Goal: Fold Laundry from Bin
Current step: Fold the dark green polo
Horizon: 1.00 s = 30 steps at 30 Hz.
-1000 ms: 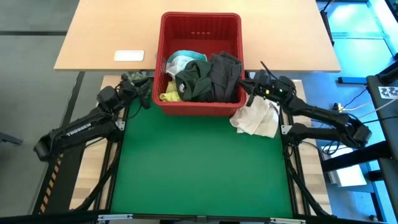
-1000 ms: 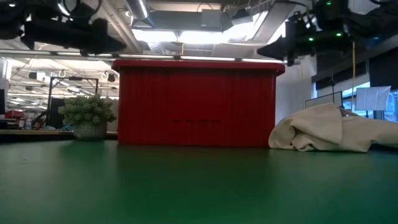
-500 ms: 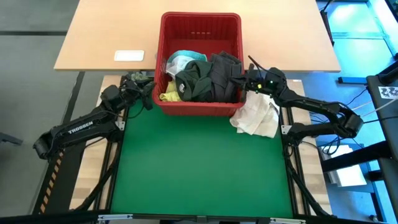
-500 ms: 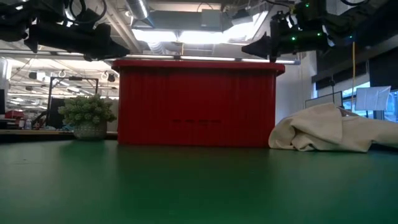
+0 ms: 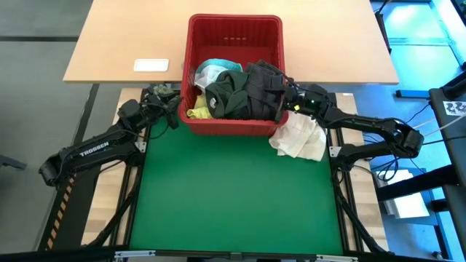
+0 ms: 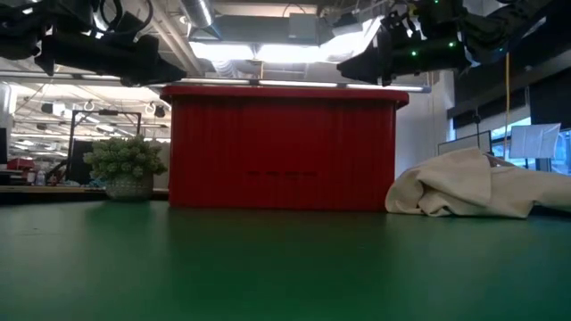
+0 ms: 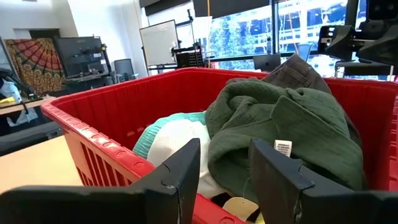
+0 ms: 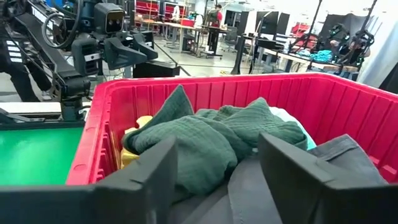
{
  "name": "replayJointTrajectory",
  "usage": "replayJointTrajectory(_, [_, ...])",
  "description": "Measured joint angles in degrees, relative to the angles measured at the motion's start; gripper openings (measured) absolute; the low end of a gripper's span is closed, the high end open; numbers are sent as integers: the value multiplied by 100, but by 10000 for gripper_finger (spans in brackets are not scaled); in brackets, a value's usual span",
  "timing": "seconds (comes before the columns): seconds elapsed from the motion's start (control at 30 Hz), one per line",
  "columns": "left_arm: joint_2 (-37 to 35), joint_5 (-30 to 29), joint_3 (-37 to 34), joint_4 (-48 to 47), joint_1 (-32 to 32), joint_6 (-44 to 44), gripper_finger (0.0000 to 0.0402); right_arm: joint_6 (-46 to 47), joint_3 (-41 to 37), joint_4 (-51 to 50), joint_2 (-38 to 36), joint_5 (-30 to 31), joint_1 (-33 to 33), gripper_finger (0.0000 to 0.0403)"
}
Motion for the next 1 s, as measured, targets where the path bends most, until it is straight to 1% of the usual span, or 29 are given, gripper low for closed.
replayJointTrajectory(0.13, [0, 7, 0, -1, -142, 112, 132, 86, 0, -5, -1, 1, -1, 247])
replayJointTrajectory(0.23, [0, 5, 0, -2, -285, 273, 141, 88, 0, 2, -1, 1, -1, 250])
replayJointTrajectory(0.57, [0, 5, 0, 0, -408, 291, 218, 97, 8, 2, -1, 1, -3, 250])
replayJointTrajectory(0.77, [0, 7, 0, 0, -408, 276, 254, -28, 510, -763, -1, 3, 65, 250])
replayJointTrajectory(0.9, [0, 5, 21, -10, -406, 270, 267, -157, 950, -1418, -1, 48, 150, 250])
replayJointTrajectory(1.0, [57, 6, 146, 6, -406, 269, 274, -335, 1124, -1804, 50, 143, 182, 250])
